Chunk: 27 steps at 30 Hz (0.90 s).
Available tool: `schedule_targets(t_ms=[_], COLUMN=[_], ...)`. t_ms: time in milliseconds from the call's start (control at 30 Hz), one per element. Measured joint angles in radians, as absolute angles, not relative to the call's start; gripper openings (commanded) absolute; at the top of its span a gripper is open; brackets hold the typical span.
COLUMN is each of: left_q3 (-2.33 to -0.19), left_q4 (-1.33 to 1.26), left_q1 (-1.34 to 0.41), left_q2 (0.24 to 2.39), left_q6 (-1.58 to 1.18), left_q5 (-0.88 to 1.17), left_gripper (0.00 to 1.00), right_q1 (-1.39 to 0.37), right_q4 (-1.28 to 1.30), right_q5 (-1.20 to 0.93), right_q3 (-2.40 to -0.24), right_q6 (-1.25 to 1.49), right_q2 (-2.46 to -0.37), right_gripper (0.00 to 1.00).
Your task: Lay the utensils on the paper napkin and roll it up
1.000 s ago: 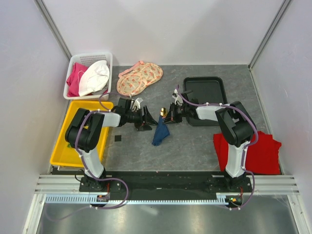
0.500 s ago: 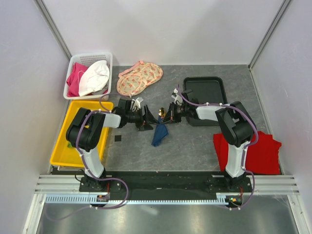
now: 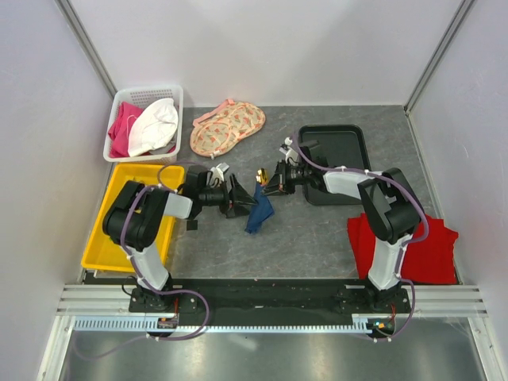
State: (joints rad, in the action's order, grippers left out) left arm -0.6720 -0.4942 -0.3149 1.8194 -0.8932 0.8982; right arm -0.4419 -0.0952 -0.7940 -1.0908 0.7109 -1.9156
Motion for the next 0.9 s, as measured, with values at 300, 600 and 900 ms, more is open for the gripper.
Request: schedule_targets(t_ms=[300, 600, 900], left_q3=[-0.621, -0.598, -0.594], left_q4=[-0.747, -0.958, -1.111], left_q1=[-0.315, -0.315, -0.324], left_q2=[1.732, 1.721, 1.687], left_q6=[-1.109, -1.29, -1.427], left_q5=[0.972, 0.975, 0.976], left_gripper=[0.82, 0.77, 0.61], right_q1=[-0.441, -0.441, -0.448], right_q4=[-0.137, -0.184, -0.203], right_q5=[-0.86, -0.908, -0.932], right_q3=[-1.092, -1.093, -1.093], right_q6=[0.764, 0.835, 0.862], right_q2=[-1.835, -1.761, -1.719], right_gripper=[0.0, 0.0, 0.0])
